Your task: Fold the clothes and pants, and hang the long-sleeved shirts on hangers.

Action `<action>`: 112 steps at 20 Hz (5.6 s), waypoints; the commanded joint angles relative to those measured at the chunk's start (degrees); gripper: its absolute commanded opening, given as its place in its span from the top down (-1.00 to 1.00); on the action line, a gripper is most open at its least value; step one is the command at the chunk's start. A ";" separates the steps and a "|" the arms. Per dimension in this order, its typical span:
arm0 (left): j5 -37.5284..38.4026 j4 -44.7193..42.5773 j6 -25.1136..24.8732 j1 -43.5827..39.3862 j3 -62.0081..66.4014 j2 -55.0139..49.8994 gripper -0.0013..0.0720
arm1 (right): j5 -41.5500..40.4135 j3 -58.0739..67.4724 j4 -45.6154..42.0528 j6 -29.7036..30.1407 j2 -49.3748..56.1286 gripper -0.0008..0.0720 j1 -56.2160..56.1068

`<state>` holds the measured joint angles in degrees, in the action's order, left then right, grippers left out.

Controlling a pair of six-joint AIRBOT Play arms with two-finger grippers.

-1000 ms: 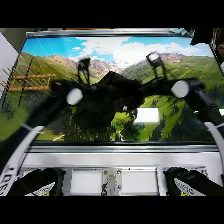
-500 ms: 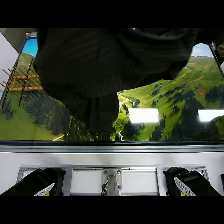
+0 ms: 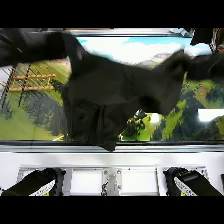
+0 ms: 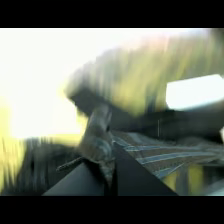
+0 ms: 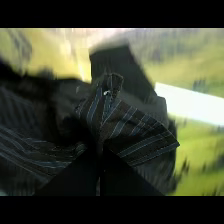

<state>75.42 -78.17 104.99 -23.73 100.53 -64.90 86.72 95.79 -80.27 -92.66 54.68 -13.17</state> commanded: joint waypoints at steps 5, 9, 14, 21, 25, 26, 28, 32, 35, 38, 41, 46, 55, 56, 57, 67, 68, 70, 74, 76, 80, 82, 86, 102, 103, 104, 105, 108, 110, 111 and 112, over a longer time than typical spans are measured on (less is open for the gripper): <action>7.34 6.29 0.31 -8.24 -37.79 12.46 0.94 | 12.46 -25.40 -2.29 -12.22 -6.88 0.94 -10.73; 3.52 6.27 3.82 -11.72 -45.90 16.35 0.94 | 12.13 -28.74 -2.25 -12.41 -5.99 0.94 -13.49; 1.99 6.14 3.89 -11.76 -46.21 18.78 0.94 | 12.15 -28.74 -2.21 -12.35 -5.97 0.94 -13.46; 1.92 4.09 2.75 -9.79 -43.93 21.81 -0.98 | 12.33 -28.74 -1.62 -12.35 -5.97 0.93 -13.46; 3.06 -2.40 -0.74 -0.28 -36.63 20.74 -0.98 | 12.31 -28.74 -1.62 -12.35 -5.97 0.93 -13.46; 3.43 -3.69 -2.12 2.86 -34.84 19.96 -0.98 | 12.33 -28.74 -1.62 -12.35 -5.97 0.93 -13.46; 4.07 -5.95 -5.64 10.03 -31.47 17.57 -0.98 | 12.31 -28.74 -1.60 -12.35 -5.97 0.93 -13.46; 4.07 -9.16 -11.08 25.38 -26.18 9.70 -0.98 | 12.33 -28.74 -1.62 -12.35 -5.97 0.93 -13.46; 2.23 -9.40 -13.38 36.06 -23.98 2.67 -0.98 | 12.31 -28.74 -1.62 -12.35 -5.95 0.93 -13.46; -2.56 -9.38 -15.28 45.18 -22.16 -4.59 -0.98 | 12.33 -28.74 -1.62 -12.35 -5.97 0.93 -13.46; -9.62 -9.33 -15.85 51.87 -20.28 -11.89 -0.98 | 12.33 -28.74 -1.62 -12.35 -5.95 0.93 -13.46; -17.99 -9.38 -21.07 54.47 -16.41 -23.96 -0.97 | 12.33 -28.74 -1.60 -12.35 -5.97 0.93 -13.46; -18.58 -24.87 -22.05 49.88 -0.70 -44.92 -0.97 | 12.31 -28.74 -1.60 -12.35 -5.97 0.93 -13.44; -18.56 -24.96 -22.01 49.90 0.57 -46.66 -0.97 | 12.31 -28.74 -1.62 -12.35 -5.97 0.93 -13.46; -18.38 -25.51 -21.73 49.90 1.57 -48.33 -0.97 | 12.33 -28.74 -1.62 -12.33 -5.97 0.93 -13.44; -21.55 -25.83 -21.42 50.01 2.38 -53.00 -0.97 | 12.33 -28.74 -1.62 -12.35 -5.97 0.93 -13.44; -21.51 -25.83 -21.38 50.01 2.38 -53.00 -0.80 | 12.33 -28.74 -1.62 -12.35 -5.97 0.93 -13.44; -20.85 -25.77 -21.38 50.01 2.38 -53.00 0.09 | 12.33 -28.74 -1.62 -12.35 -5.97 0.93 -13.44; -20.41 -25.81 -21.27 49.99 2.43 -53.00 0.37 | 12.33 -28.74 -1.62 -12.35 -5.97 0.93 -13.44; -19.69 -25.75 -21.29 49.88 2.43 -53.00 0.94 | 12.31 -28.74 -1.62 -12.35 -5.97 0.93 -13.44; -18.49 -25.83 -21.07 49.88 2.43 -52.65 0.94 | 12.33 -28.74 -1.62 -12.35 -5.97 0.93 -13.44; -17.75 -25.81 -20.98 49.88 2.40 -51.34 0.94 | 12.31 -28.74 -1.62 -12.35 -5.97 0.93 -13.44; -16.39 -25.83 -21.00 49.51 2.36 -44.70 0.94 | 12.31 -28.74 -1.62 -12.35 -5.97 0.93 -13.44; 9.92 -2.27 -56.96 24.17 2.34 -13.68 0.94 | 12.33 -28.74 -1.62 -12.35 -5.97 0.93 -13.44; 14.16 0.44 -57.72 23.56 2.34 -12.87 0.94 | 12.33 -28.74 -1.60 -12.35 -5.97 0.93 -13.44; 17.42 -0.37 -57.72 22.73 2.32 -12.28 0.94 | 12.33 -28.74 -1.62 -12.35 -5.97 0.93 -13.44; 19.32 -0.17 -57.70 21.90 2.25 -11.74 0.94 | 12.33 -28.74 -1.62 -12.35 -5.97 0.93 -13.44; 22.64 0.31 -60.19 20.74 2.19 -11.02 0.94 | 12.33 -28.74 -1.62 -12.35 -5.97 0.93 -13.44; 28.81 3.32 -68.78 20.74 0.28 -9.92 0.94 | 12.33 -28.74 -1.62 -12.35 -5.97 0.93 -13.44; 28.41 5.01 -70.82 20.74 -2.73 -8.11 0.94 | 12.31 -28.74 -1.60 -12.35 -5.97 0.93 -13.44; 27.71 6.32 -72.81 20.74 -6.45 -6.03 0.94 | 12.31 -28.74 -1.62 -12.35 -5.97 0.93 -13.44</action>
<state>99.02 -76.73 40.47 -2.57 99.35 -74.30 99.02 67.07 -81.89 -104.99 48.73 -26.57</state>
